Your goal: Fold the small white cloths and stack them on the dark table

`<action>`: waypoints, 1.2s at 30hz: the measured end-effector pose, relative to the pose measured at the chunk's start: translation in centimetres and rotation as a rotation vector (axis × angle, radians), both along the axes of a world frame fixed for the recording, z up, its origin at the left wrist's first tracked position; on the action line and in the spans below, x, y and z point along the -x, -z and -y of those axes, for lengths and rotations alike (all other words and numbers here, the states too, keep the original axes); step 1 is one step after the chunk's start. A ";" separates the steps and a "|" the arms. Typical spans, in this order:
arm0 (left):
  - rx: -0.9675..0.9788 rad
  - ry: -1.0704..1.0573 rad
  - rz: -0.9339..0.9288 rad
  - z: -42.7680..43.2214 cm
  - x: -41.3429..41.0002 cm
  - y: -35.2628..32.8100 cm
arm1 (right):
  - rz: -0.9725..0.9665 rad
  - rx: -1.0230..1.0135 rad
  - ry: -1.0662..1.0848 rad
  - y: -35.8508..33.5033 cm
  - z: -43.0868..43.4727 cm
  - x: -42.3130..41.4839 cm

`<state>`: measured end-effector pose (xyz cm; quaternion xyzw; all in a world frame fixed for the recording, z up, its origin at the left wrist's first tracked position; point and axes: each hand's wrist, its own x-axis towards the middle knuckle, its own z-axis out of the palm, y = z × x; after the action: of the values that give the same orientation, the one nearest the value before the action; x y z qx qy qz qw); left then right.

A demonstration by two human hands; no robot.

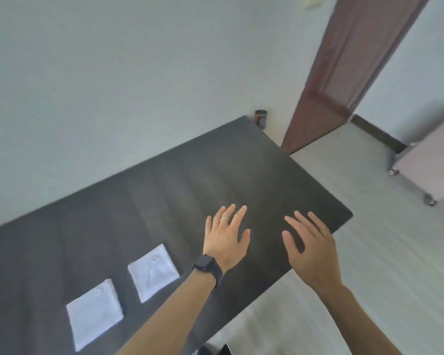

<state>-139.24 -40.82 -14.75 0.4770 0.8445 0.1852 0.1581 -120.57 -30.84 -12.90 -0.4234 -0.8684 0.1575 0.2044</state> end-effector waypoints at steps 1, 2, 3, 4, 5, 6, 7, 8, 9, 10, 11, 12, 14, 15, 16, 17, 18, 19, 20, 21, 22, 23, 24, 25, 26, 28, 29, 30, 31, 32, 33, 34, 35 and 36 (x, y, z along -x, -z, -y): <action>-0.031 0.054 -0.024 -2.5 -1.9 -1.7 | -0.008 -0.022 0.058 -1.5 -1.4 -2.6; -0.064 0.103 -0.044 -4.9 -3.9 -3.3 | -0.017 -0.040 0.117 -2.8 -2.8 -5.2; -0.101 0.149 -0.059 -7.4 -6.0 -4.8 | -0.032 -0.066 0.173 -4.2 -4.3 -7.8; -0.136 0.192 -0.069 -9.9 -8.3 -6.2 | -0.052 -0.107 0.225 -5.4 -5.6 -10.7; -0.178 0.234 -0.080 -12.2 -10.8 -7.7 | -0.077 -0.158 0.269 -6.7 -6.9 -13.6; -0.231 0.277 -0.094 -14.5 -13.2 -9.1 | -0.111 -0.212 0.307 -7.8 -8.3 -16.6; -0.289 0.321 -0.109 -16.8 -15.7 -10.6 | -0.147 -0.267 0.348 -8.8 -9.5 -19.6; -0.340 0.362 -0.121 -19.0 -18.3 -11.9 | -0.173 -0.308 0.395 -9.9 -10.7 -22.7; -0.379 0.396 -0.131 -21.1 -21.0 -13.3 | -0.188 -0.335 0.447 -11.0 -11.7 -25.7; -0.410 0.431 -0.140 -23.1 -23.7 -14.6 | -0.198 -0.357 0.501 -12.1 -12.7 -28.8; -0.441 0.471 -0.148 -25.1 -26.5 -15.8 | -0.205 -0.382 0.551 -13.2 -13.6 -31.8; -0.477 0.516 -0.157 -26.8 -29.2 -16.9 | -0.207 -0.406 0.597 -14.3 -14.3 -34.6; -0.551 0.613 -0.166 -30.4 -34.6 -18.8 | -0.202 -0.446 0.682 -16.1 -15.8 -40.1; -0.583 0.654 -0.163 -32.1 -37.2 -19.6 | -0.198 -0.463 0.721 -16.9 -16.5 -42.6; -0.608 0.689 -0.155 -33.7 -39.8 -20.3 | -0.196 -0.477 0.760 -17.6 -17.1 -45.1; -0.624 0.722 -0.142 -35.3 -42.4 -20.9 | -0.194 -0.486 0.802 -18.2 -17.7 -47.4; -0.636 0.751 -0.131 -36.6 -44.6 -21.4 | -0.192 -0.487 0.842 -18.7 -18.4 -49.3; -0.644 0.788 -0.118 -38.1 -47.2 -21.7 | -0.184 -0.485 0.881 -19.0 -19.1 -51.5; -0.649 0.821 -0.110 -39.5 -49.6 -22.0 | -0.175 -0.482 0.912 -19.2 -19.8 -53.6; -0.648 0.851 -0.105 -40.8 -51.7 -22.1 | -0.161 -0.483 0.934 -19.3 -20.5 -55.4; -0.642 0.885 -0.089 -42.3 -54.3 -22.2 | -0.140 -0.485 0.958 -19.5 -21.5 -57.5; -0.638 0.917 -0.072 -43.8 -56.7 -22.2 | -0.120 -0.491 0.981 -19.6 -22.5 -59.5; -0.639 0.949 -0.056 -45.5 -59.0 -22.3 | -0.099 -0.504 1.000 -19.7 -23.7 -61.5; -0.642 0.977 -0.040 -47.2 -61.1 -22.4 | -0.077 -0.517 1.020 -20.0 -25.0 -63.3; -0.641 1.004 -0.028 -48.8 -63.1 -22.5 | -0.057 -0.529 1.041 -20.1 -26.3 -65.0; -0.649 1.050 -0.023 -52.4 -66.7 -22.9 | -0.022 -0.529 1.090 -20.3 -29.1 -68.3; -0.658 1.071 -0.013 -54.2 -68.4 -23.2 | -0.006 -0.518 1.118 -20.3 -30.6 -70.0; -0.665 1.090 0.001 -56.0 -70.1 -23.4 | 0.006 -0.505 1.143 -20.3 -31.9 -71.7; -0.671 1.108 0.011 -57.8 -71.7 -23.7 | 0.015 -0.498 1.164 -20.3 -33.2 -73.3; -0.677 1.128 0.016 -59.6 -73.3 -23.9 | 0.020 -0.498 1.184 -20.3 -34.4 -74.9; -0.678 1.147 0.019 -61.5 -75.0 -24.0 | 0.023 -0.500 1.207 -20.4 -35.6 -76.3; -0.671 1.162 0.024 -63.3 -76.8 -24.1 | 0.023 -0.497 1.230 -20.5 -36.7 -77.9; -0.658 1.175 0.029 -64.9 -78.7 -24.1 | 0.019 -0.491 1.253 -20.5 -37.8 -79.4; -0.649 1.189 0.033 -66.4 -80.5 -24.0 | 0.017 -0.486 1.273 -20.5 -38.7 -80.9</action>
<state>-58.76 25.55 9.26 0.8810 0.3375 0.3179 0.0947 -39.71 7.91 7.59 -0.7952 -0.4622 -0.1964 0.3399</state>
